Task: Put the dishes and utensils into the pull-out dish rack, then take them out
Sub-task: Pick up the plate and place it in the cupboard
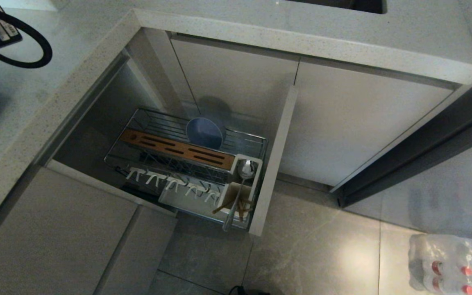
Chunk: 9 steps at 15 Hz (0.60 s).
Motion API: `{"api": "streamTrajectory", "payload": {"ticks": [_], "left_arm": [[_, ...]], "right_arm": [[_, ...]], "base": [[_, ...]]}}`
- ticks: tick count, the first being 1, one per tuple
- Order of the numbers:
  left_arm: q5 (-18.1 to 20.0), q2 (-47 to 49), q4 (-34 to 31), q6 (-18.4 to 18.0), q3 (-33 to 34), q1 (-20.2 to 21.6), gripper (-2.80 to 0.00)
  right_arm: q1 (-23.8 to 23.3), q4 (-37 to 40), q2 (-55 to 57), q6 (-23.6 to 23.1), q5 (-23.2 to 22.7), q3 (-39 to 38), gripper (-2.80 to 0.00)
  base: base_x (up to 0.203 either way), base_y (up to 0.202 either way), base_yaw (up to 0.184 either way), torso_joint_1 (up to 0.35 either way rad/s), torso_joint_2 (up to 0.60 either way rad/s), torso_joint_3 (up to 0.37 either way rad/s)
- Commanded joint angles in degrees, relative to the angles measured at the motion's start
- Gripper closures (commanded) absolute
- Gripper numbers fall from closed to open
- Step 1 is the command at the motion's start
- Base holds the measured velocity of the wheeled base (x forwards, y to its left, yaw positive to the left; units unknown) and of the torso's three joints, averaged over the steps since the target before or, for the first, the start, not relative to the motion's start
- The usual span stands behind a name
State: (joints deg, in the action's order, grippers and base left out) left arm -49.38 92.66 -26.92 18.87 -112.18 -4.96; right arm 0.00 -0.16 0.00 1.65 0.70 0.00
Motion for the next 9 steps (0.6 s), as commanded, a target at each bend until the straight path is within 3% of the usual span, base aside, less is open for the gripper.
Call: {"api": "streamTrajectory", "payload": {"ticks": [1,6,9], "left_arm": [[-0.4,0.5,-0.2,0.1,0.0,0.6,0.0],[-1.5,-1.2,-0.8,0.1,0.0,1.3,0.0],[0.1,-4.9,-5.6,1.0,0.0,1.4,0.0]], "right_arm": [[0.0,0.0,0.1,0.0,0.0,0.0,0.0],[0.0,0.0,0.1,0.0,0.0,0.0,0.0],[0.0,0.0,0.1,0.0,0.0,0.0,0.0]], "base": [[0.0,0.0,0.0,0.0,0.0,0.0],[0.0,0.0,0.0,0.0,0.0,0.0],[0.0,0.0,0.0,0.0,0.0,0.0]]}}
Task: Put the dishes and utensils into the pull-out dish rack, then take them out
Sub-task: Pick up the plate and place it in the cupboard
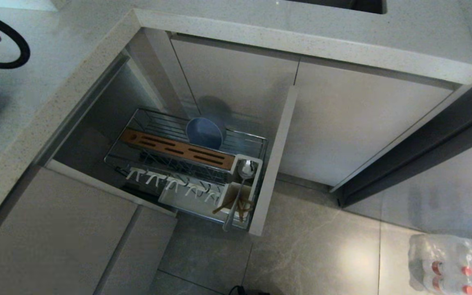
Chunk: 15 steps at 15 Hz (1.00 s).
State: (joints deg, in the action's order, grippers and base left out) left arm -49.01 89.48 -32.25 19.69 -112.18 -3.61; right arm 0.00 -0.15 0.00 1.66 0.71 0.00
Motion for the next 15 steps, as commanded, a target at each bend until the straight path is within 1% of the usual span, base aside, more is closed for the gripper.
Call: {"api": "streamTrajectory", "payload": {"ticks": [1,4,5,6,7,9,10,12,15], "left_arm": [[-0.2,-2.4,-1.5,0.3,0.2,0.4,0.0],[1.5,-3.1,-3.5,0.7,2.1,2.7,0.0],[3.2,-3.6,-4.7,2.0,3.6,4.2,0.0],[6.1,-4.1,-6.3,3.9,3.5,5.0,0.0],[8.7,-4.8,-8.4,5.7,3.2,5.2,0.0],[13.2,-5.0,-10.4,8.5,0.9,5.4,0.0],[14.0,-4.8,-10.7,9.7,0.6,5.4,0.0],[15.0,-4.7,-10.6,10.3,0.6,5.4,0.0],[15.1,-4.6,-10.7,10.6,0.6,5.5,0.0]], "right_arm": [[0.0,0.0,0.1,0.0,0.0,0.0,0.0],[0.0,0.0,0.1,0.0,0.0,0.0,0.0],[0.0,0.0,0.1,0.0,0.0,0.0,0.0],[0.0,0.0,0.1,0.0,0.0,0.0,0.0],[0.0,0.0,0.1,0.0,0.0,0.0,0.0],[0.0,0.0,0.1,0.0,0.0,0.0,0.0],[0.0,0.0,0.1,0.0,0.0,0.0,0.0],[0.0,0.0,0.1,0.0,0.0,0.0,0.0],[0.0,0.0,0.1,0.0,0.0,0.0,0.0]], "base": [[0.0,0.0,0.0,0.0,0.0,0.0],[0.0,0.0,0.0,0.0,0.0,0.0],[0.0,0.0,0.0,0.0,0.0,0.0],[0.0,0.0,0.0,0.0,0.0,0.0],[0.0,0.0,0.0,0.0,0.0,0.0],[0.0,0.0,0.0,0.0,0.0,0.0],[0.0,0.0,0.0,0.0,0.0,0.0],[0.0,0.0,0.0,0.0,0.0,0.0],[0.0,0.0,0.0,0.0,0.0,0.0]]}}
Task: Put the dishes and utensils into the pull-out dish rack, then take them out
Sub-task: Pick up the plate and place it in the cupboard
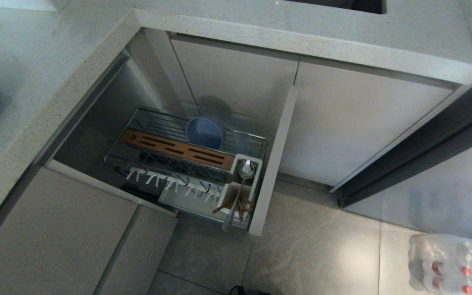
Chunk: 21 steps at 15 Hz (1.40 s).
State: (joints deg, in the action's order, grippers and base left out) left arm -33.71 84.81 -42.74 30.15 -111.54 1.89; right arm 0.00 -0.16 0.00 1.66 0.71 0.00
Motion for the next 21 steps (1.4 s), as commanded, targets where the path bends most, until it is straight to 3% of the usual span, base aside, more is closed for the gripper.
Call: {"api": "streamTrajectory", "payload": {"ticks": [1,2,21], "left_arm": [[-0.2,0.2,-0.2,0.2,0.0,0.1,0.0],[-0.2,0.2,-0.2,0.2,0.0,0.1,-2.8],[2.2,6.6,2.9,3.1,0.0,4.0,-2.8]], "right_arm": [[0.0,0.0,0.1,0.0,0.0,0.0,0.0],[0.0,0.0,0.1,0.0,0.0,0.0,0.0],[0.0,0.0,0.0,0.0,0.0,0.0,0.0]], "base": [[0.0,0.0,0.0,0.0,0.0,0.0],[0.0,0.0,0.0,0.0,0.0,0.0],[0.0,0.0,0.0,0.0,0.0,0.0]]}}
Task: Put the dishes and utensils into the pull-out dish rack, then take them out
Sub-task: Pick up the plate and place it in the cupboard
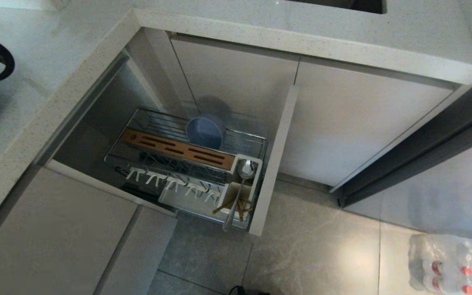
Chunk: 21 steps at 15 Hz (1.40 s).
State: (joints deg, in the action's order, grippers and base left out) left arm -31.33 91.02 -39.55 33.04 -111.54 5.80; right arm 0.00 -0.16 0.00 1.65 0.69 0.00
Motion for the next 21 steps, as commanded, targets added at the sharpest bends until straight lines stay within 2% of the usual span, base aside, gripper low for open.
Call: {"api": "streamTrajectory", "payload": {"ticks": [1,21], "left_arm": [[-0.1,0.5,-0.3,0.2,0.0,0.1,-2.8],[0.0,2.0,-0.3,0.2,0.0,0.9,-2.8]], "right_arm": [[0.0,0.0,0.1,0.0,0.0,0.0,0.0],[0.0,0.0,0.1,0.0,0.0,0.0,0.0]], "base": [[0.0,0.0,0.0,0.0,0.0,0.0],[0.0,0.0,0.0,0.0,0.0,0.0]]}}
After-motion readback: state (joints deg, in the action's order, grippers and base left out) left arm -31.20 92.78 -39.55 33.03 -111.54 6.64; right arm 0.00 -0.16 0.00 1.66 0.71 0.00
